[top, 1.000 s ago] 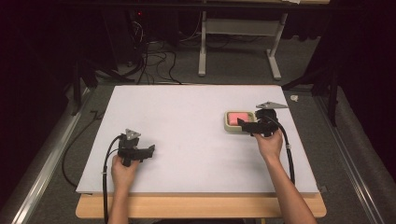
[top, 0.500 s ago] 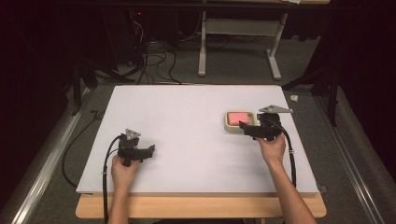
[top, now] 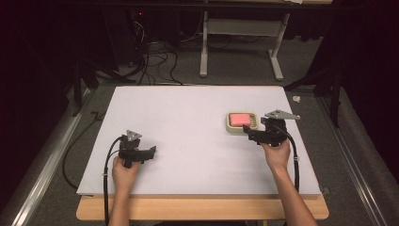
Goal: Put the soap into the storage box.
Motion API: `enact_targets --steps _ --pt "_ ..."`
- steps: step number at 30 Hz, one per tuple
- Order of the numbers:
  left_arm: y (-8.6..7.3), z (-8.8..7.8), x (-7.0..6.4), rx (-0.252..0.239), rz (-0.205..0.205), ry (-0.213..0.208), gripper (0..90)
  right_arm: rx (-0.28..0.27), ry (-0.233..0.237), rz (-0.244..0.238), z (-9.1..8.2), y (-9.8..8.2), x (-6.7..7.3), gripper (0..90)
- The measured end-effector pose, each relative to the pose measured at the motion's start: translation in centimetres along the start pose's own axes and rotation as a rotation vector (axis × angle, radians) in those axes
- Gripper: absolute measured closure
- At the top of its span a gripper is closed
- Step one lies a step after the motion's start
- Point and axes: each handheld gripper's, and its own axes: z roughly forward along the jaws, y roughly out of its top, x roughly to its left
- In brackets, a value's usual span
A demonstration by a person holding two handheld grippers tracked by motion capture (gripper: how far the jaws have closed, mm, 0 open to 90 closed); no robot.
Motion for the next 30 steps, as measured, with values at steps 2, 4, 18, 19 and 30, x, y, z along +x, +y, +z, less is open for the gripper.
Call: enact_targets --steps 2,4,18,19,30 --pt "0.0 0.0 0.0 0.000 0.000 0.000 15.1 -0.002 0.004 0.002 -0.1 -0.1 0.1 17.2" --pt "0.0 0.0 0.0 0.000 0.000 0.000 15.1 -0.004 0.008 0.001 -0.3 -0.2 0.2 17.2" --pt "0.0 0.0 0.0 0.000 0.000 0.000 15.1 -0.020 0.037 -0.026 -1.1 -1.0 1.3 17.6" --pt "0.0 0.0 0.0 0.000 0.000 0.000 15.1 -0.019 0.042 -0.026 -1.2 -1.1 1.4 17.7" --pt "0.0 0.0 0.0 -0.001 0.000 0.000 15.1 -0.018 0.069 -0.047 -1.3 -1.7 2.4 18.2"
